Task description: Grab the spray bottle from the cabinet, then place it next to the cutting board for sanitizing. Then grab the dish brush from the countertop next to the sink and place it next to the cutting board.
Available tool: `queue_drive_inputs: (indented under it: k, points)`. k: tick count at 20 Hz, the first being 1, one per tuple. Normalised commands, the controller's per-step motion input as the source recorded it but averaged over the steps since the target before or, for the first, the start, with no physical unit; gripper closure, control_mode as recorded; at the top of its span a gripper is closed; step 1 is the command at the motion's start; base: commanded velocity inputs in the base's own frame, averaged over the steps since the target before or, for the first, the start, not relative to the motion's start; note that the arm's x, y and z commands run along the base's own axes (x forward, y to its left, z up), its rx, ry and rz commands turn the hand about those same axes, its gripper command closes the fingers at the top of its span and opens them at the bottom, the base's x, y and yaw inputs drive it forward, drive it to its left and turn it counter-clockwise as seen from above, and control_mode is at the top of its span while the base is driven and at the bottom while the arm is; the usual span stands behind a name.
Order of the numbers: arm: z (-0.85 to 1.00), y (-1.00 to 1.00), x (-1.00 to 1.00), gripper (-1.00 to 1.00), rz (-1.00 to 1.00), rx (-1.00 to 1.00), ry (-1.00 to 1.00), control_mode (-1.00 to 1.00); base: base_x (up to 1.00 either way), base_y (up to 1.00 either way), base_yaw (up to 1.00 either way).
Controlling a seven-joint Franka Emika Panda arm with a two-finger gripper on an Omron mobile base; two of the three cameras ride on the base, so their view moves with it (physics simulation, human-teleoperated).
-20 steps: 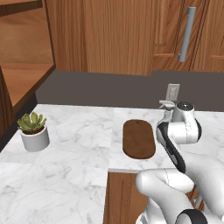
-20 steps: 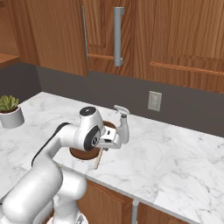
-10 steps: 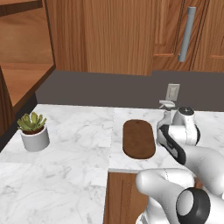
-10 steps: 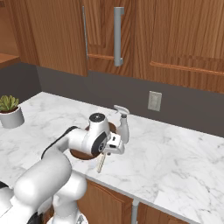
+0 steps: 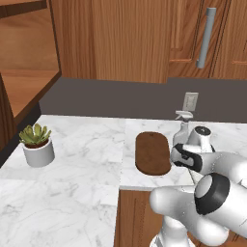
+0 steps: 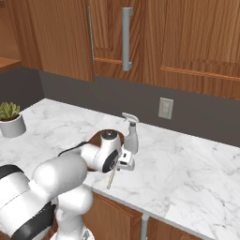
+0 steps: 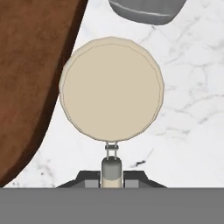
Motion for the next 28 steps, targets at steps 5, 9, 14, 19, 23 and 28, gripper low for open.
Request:
queue_drive_inputs:
  k: [5,9,14,19,23,28]
  points:
    - [-0.36,0.00,0.18,1.00,0.00,0.02,0.00,-1.00,0.00,0.00,0.00]
    - [-0.28,-0.01,0.13,1.00,0.00,0.01,0.00,-1.00,0.00,0.00,0.00]
    - [-0.25,0.00,0.16,1.00,0.00,0.00,0.00,-1.00,0.00,0.00,0.00]
    - [-0.14,0.00,0.23,-1.00,0.00,0.00,-0.03,-1.00,0.00,0.00,0.00]
    - [0.00,0.00,0.00,-1.00,0.00,0.00,0.00,-1.00,0.00,0.00,0.00]
    - [0.26,0.07,-0.05,-1.00,0.00,0.00,0.00,-1.00,0.00,0.00,0.00]
